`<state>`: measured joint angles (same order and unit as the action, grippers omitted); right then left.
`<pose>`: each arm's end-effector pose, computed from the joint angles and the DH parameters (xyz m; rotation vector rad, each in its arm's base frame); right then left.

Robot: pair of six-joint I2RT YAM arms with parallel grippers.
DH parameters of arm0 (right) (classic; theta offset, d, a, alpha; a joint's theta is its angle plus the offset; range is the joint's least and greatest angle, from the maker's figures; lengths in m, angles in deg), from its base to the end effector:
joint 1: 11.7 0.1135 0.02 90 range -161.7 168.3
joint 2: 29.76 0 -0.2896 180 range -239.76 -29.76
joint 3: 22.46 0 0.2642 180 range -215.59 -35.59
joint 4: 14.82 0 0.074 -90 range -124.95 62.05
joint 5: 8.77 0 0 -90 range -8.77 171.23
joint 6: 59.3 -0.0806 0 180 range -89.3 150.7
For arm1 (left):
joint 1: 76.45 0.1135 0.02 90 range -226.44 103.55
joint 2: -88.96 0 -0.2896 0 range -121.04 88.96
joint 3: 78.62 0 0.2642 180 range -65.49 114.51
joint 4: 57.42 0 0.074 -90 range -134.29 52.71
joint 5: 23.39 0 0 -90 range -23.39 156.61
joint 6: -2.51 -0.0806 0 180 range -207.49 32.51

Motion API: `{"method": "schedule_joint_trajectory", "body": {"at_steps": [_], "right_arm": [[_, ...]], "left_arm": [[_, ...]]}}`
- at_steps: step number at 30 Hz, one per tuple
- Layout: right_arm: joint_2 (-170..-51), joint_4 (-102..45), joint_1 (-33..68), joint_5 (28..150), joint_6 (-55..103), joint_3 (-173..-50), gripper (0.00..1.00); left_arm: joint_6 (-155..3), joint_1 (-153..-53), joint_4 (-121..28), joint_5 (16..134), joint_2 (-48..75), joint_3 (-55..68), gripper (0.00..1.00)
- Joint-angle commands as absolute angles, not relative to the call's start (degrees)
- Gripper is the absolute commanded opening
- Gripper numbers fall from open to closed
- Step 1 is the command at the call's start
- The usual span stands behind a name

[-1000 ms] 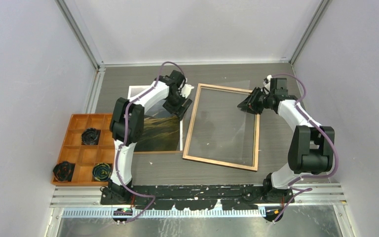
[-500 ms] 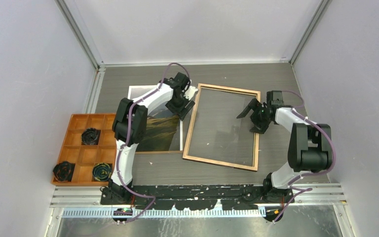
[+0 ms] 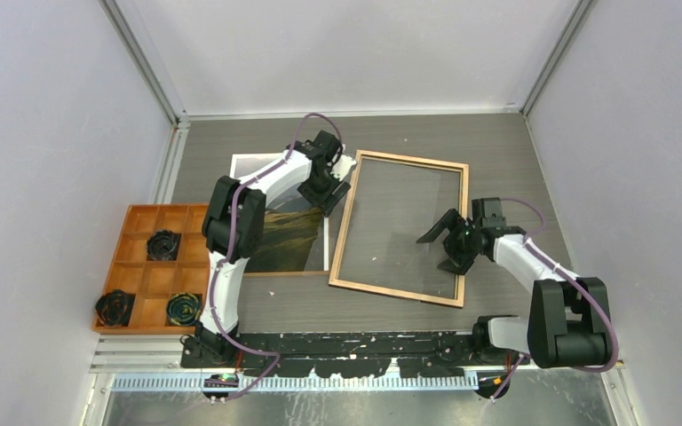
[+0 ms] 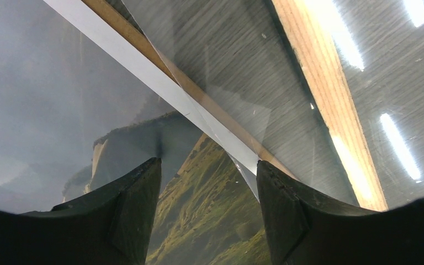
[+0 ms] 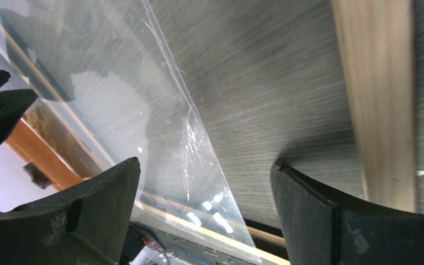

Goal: Put the photo into the frame
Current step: Place the photo frame item at the center of the board, then pick up the photo frame item at the center of the board.

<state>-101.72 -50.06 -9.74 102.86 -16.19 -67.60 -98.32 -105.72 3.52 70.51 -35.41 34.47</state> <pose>0.2347 0.0378 0.1381 0.9310 2.5940 0.7620 0.4245 -0.2442 0.1538 0.9884 2.6641 -0.1667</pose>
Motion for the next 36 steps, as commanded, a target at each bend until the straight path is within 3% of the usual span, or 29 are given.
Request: {"method": "schedule_joint_trajectory", "body": {"at_steps": [1, 9, 19, 27, 36], "right_arm": [[-102.1, -42.3, -9.0, 106.7, -21.5, -63.5, 0.90], [-109.3, -25.0, -8.8, 107.9, -25.9, -57.8, 0.83], [-104.9, -0.8, -8.8, 111.1, -32.9, -51.3, 0.78], [-101.6, 7.4, -8.8, 114.2, -35.6, -49.8, 0.67], [-106.6, 8.6, -8.8, 116.3, -34.1, -52.5, 0.63]], "left_arm": [[-98.8, -105.9, 3.8, 69.9, -36.0, 35.3, 0.65], [-98.8, -106.0, 4.5, 70.3, -36.0, 35.9, 0.65], [-99.4, -106.4, 5.0, 70.2, -36.8, 36.6, 0.65], [-100.1, -107.1, 5.4, 69.6, -37.3, 37.2, 0.65], [-100.4, -107.4, 5.7, 69.6, -37.4, 37.8, 0.65]]}}
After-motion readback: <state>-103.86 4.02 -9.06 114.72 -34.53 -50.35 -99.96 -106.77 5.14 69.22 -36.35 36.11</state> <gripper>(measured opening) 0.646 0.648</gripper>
